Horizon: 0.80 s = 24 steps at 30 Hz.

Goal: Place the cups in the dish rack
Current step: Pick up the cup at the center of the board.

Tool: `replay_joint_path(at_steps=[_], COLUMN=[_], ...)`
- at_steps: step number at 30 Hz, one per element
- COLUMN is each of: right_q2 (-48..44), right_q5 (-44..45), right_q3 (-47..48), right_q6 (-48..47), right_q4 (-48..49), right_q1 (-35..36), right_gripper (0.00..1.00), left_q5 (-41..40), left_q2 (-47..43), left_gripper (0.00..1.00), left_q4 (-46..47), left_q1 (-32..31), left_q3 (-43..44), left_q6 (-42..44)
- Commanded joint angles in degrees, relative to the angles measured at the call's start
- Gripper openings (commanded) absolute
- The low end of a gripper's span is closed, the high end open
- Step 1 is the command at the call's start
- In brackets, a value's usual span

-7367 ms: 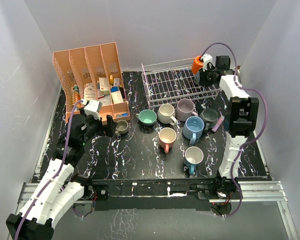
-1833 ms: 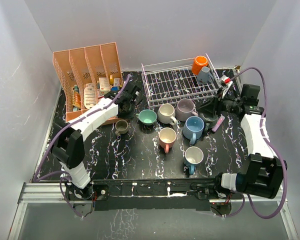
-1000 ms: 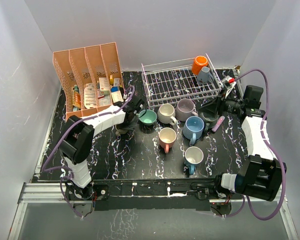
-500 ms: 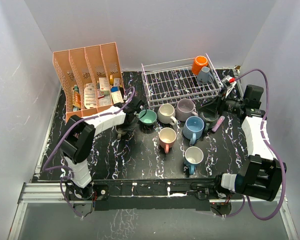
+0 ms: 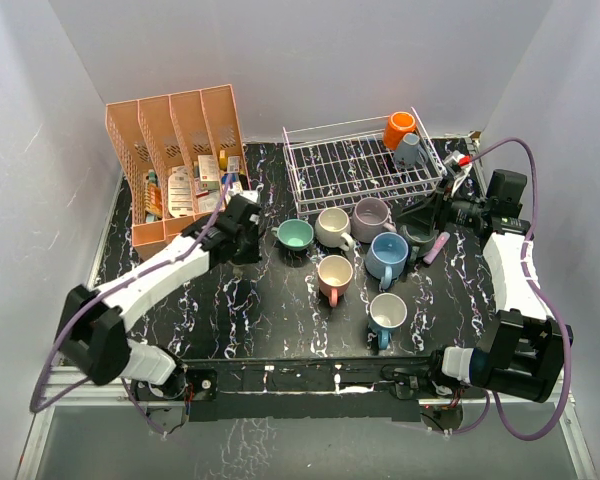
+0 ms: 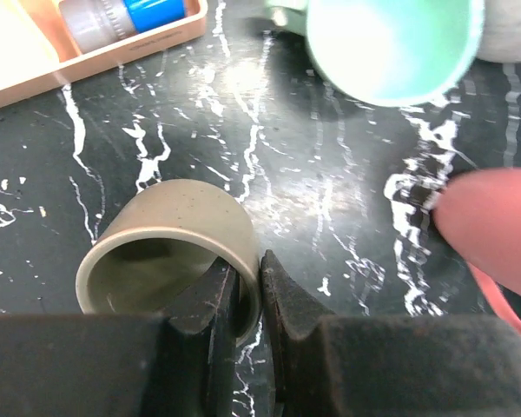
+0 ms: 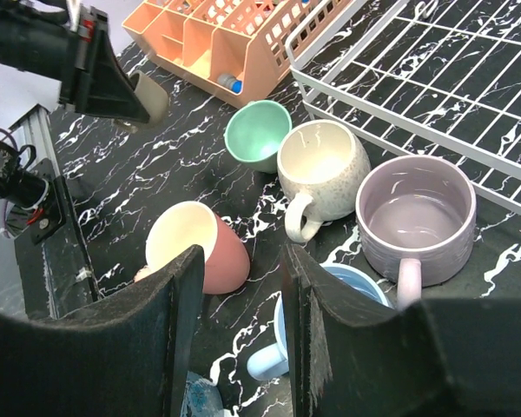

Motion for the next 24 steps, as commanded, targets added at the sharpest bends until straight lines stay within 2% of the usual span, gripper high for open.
replay_joint_path(at_steps=[1, 6, 11, 18, 21, 24], right_q2=[-0.71, -1.07, -1.48, -0.18, 0.55, 0.15], right_q5=[-3.2, -5.52, -7.13, -5.7, -5.12, -4.2], right_q3=[-0.36, 0.09, 2.12, 11.64, 15.91, 19.51], right_q6=[0.85, 0.84, -1.0, -14.1, -20.74, -24.54], right_q4=[2.4, 1.8, -1.06, -18.44, -25.88, -30.18], right_q1=[-0.07, 0.45, 1.61, 8.09, 10.96, 13.6], right_gripper=[0.42, 0.42, 0.41, 0.42, 0.42, 0.42], left_q5=[8.24, 16.53, 24.78, 35.74, 39.15, 41.75], left_q2=[-10.16, -18.53, -21.14, -18.63, -16.88, -15.69], left_gripper=[0.0, 0.0, 0.0, 0.0, 0.0, 0.0], left_q4=[7.9, 19.9, 35.11, 58.8, 66.25, 75.87], left_q1=[-0.2, 0.32, 0.47, 0.54, 0.62, 0.63], left_q3=[-3.99, -7.68, -10.76, -11.72, -10.5, -10.21], left_q6=[1.85, 0.48, -4.57, -14.58, -19.57, -24.35])
